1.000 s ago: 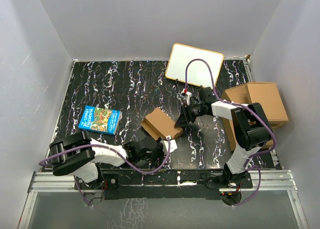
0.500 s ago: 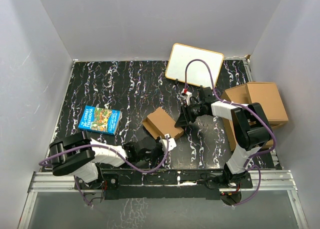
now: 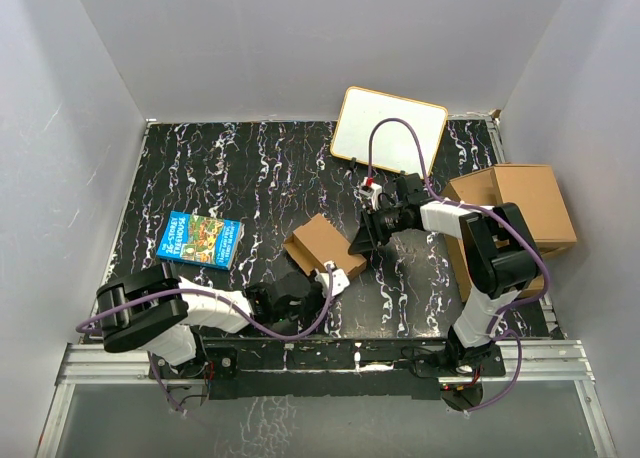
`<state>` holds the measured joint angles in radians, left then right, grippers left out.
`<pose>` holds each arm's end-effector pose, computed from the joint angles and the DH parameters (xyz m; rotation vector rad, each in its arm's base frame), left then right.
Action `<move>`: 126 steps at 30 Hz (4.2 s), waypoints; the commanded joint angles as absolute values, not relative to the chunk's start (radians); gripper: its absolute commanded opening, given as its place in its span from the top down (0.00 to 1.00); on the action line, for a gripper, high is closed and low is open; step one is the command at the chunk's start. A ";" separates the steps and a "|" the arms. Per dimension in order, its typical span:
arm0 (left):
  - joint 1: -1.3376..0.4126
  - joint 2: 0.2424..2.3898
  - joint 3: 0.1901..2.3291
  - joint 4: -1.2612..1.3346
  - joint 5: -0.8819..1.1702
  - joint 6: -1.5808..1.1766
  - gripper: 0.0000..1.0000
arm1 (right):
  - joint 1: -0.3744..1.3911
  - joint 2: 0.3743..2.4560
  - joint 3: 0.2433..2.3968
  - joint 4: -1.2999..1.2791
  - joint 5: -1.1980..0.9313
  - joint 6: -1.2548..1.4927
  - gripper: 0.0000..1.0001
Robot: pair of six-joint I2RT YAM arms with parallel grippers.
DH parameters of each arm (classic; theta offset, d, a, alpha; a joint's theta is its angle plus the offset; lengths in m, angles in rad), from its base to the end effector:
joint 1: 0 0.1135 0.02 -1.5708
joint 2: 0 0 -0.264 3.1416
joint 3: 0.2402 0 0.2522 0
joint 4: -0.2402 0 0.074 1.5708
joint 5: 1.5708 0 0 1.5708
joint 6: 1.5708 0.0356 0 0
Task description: Fold the paper box
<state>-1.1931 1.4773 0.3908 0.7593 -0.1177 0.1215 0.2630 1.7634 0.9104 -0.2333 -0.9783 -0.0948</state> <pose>0.1020 -0.2458 0.1523 1.1215 1.5872 -0.6120 0.3019 0.1119 0.1445 -0.7473 2.3356 1.3400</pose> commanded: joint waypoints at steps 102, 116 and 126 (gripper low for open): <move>-1.098 1.380 0.469 0.584 -0.123 -0.114 1.00 | 0.286 1.825 0.965 -0.255 -0.868 -0.144 0.59; -1.097 1.320 0.597 0.343 -0.155 -0.216 0.63 | 0.288 1.828 0.968 -0.256 -0.860 -0.147 0.58; -1.000 1.071 0.632 0.130 -0.160 -0.522 0.18 | 0.287 1.834 0.970 -0.258 -0.863 -0.153 0.58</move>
<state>-1.0744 1.1881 0.6098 0.2153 -0.1497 -0.3431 0.2813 1.7958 0.9550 -0.2615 -0.9668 -0.1005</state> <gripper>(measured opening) 0.741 0.419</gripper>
